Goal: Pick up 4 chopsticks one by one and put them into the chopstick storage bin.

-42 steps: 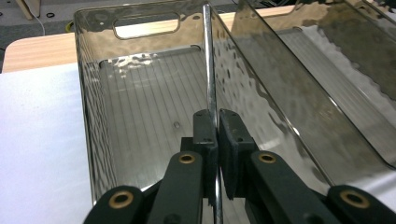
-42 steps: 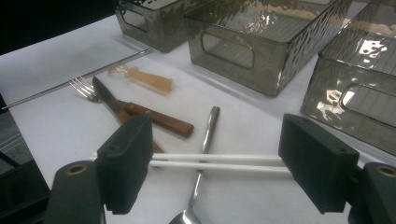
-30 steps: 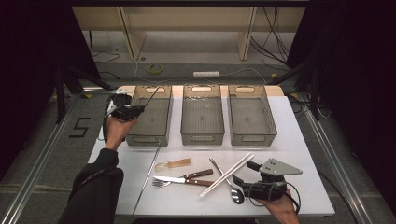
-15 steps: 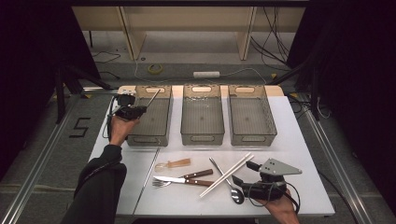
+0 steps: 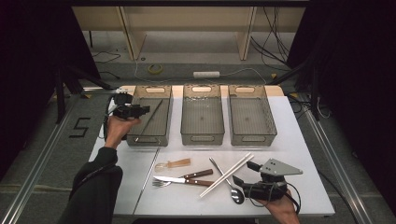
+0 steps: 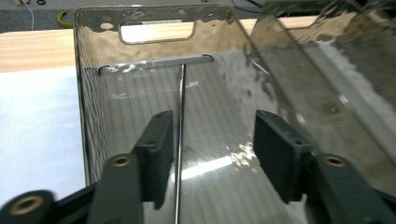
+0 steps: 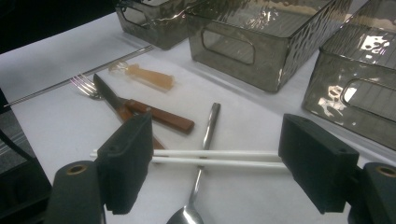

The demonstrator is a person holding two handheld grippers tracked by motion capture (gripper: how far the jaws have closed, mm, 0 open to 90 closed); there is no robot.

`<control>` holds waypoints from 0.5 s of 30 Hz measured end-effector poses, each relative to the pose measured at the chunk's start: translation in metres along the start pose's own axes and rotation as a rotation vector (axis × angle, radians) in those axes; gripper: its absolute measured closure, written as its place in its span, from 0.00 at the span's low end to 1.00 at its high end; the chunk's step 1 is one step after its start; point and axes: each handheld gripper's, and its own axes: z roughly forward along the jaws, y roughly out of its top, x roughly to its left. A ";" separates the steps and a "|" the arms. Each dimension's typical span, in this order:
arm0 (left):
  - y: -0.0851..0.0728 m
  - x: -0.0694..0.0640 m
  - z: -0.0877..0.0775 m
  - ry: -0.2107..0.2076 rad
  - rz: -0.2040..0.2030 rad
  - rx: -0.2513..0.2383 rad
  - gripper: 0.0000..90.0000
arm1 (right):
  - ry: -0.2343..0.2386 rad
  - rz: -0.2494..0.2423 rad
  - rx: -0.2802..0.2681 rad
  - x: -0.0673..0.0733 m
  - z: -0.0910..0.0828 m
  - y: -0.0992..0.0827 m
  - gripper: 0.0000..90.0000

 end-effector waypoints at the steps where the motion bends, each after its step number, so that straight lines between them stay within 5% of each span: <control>1: -0.001 -0.004 -0.006 -0.004 0.001 0.004 0.47 | -0.001 0.000 0.000 0.000 0.000 0.000 0.30; 11: -0.033 -0.031 -0.045 -0.017 0.055 0.006 0.32 | -0.004 0.008 -0.015 -0.001 -0.003 0.000 0.30; 15: -0.049 -0.039 -0.050 -0.011 0.074 0.064 0.31 | -0.002 0.008 -0.012 -0.001 -0.002 0.000 0.30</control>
